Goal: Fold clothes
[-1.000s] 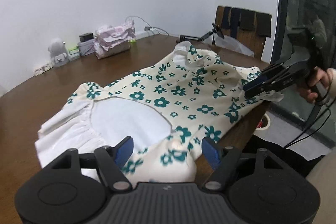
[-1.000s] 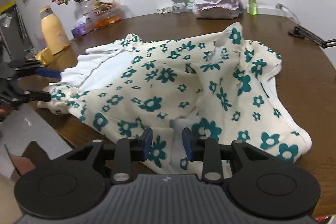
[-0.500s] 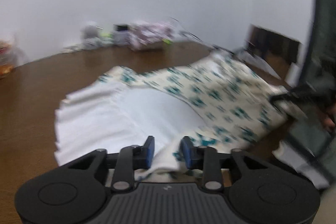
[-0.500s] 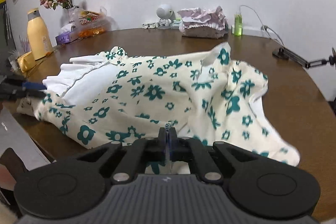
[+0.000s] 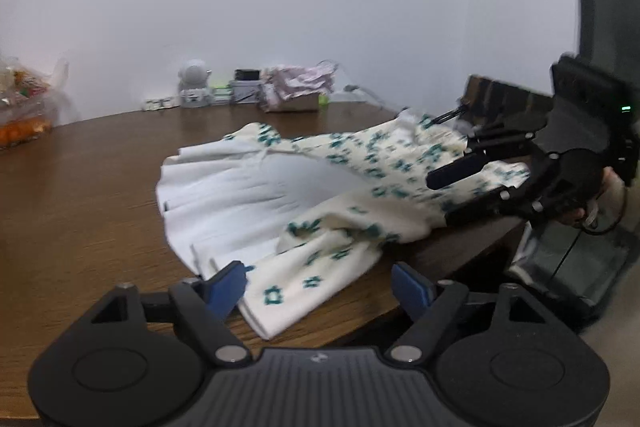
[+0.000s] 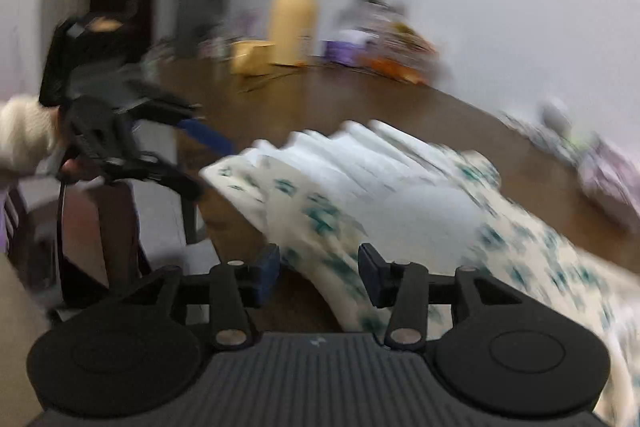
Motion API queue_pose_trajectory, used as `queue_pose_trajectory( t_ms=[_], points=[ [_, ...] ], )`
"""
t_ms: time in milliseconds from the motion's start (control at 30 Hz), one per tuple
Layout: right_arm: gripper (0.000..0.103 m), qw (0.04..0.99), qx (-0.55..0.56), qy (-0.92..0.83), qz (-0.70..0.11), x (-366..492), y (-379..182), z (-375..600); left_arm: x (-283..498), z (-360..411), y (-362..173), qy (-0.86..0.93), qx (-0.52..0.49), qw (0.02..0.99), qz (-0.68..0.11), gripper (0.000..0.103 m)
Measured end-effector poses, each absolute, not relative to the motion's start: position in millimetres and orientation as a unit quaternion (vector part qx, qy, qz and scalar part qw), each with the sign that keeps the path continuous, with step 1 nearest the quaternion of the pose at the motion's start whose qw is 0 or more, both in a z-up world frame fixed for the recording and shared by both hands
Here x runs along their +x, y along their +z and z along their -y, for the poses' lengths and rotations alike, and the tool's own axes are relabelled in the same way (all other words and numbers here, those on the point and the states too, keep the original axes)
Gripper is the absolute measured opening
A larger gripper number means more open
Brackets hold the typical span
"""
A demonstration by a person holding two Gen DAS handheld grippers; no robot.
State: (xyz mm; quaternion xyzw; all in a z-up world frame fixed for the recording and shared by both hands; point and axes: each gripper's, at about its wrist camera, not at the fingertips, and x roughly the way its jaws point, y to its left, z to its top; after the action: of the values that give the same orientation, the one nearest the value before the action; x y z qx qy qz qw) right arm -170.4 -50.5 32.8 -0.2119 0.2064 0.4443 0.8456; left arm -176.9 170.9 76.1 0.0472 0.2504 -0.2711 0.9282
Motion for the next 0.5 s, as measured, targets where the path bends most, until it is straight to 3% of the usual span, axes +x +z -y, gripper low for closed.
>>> queue_pose_trajectory(
  t_ms=[33, 67, 100, 133, 233, 400, 500],
  points=[
    [0.043, 0.843, -0.224, 0.446, -0.202, -167.1, 29.6, 42.7, -171.2, -169.4, 75.1, -0.267, 0.053, 0.927, -0.257, 0.057],
    [0.043, 0.840, -0.241, 0.444, -0.199, -163.8, 26.3, 36.7, -166.7, -169.4, 74.1, -0.268, 0.057, 0.926, -0.261, 0.039],
    [0.036, 0.835, -0.261, 0.443, -0.196, -162.2, 23.5, 32.6, -162.2, -169.7, 72.9, -0.272, 0.062, 0.924, -0.263, 0.020],
    [0.028, 0.829, -0.274, 0.448, -0.193, -161.3, 22.7, 30.9, -158.4, -170.2, 72.0, -0.276, 0.072, 0.922, -0.263, 0.011],
    [0.011, 0.830, -0.217, 0.459, -0.229, -142.6, 31.7, 36.1, -150.8, -175.3, 72.5, -0.287, 0.108, 0.917, -0.253, 0.007],
    [0.007, 0.821, 0.024, 0.434, -0.371, -70.9, 36.0, 69.8, -138.4, -183.6, 86.9, -0.306, 0.160, 0.914, -0.212, 0.004],
    [0.007, 0.811, 0.087, 0.411, -0.407, -52.0, 26.7, 83.5, -135.2, -181.1, 85.7, -0.316, 0.188, 0.906, -0.207, 0.004]
  ],
)
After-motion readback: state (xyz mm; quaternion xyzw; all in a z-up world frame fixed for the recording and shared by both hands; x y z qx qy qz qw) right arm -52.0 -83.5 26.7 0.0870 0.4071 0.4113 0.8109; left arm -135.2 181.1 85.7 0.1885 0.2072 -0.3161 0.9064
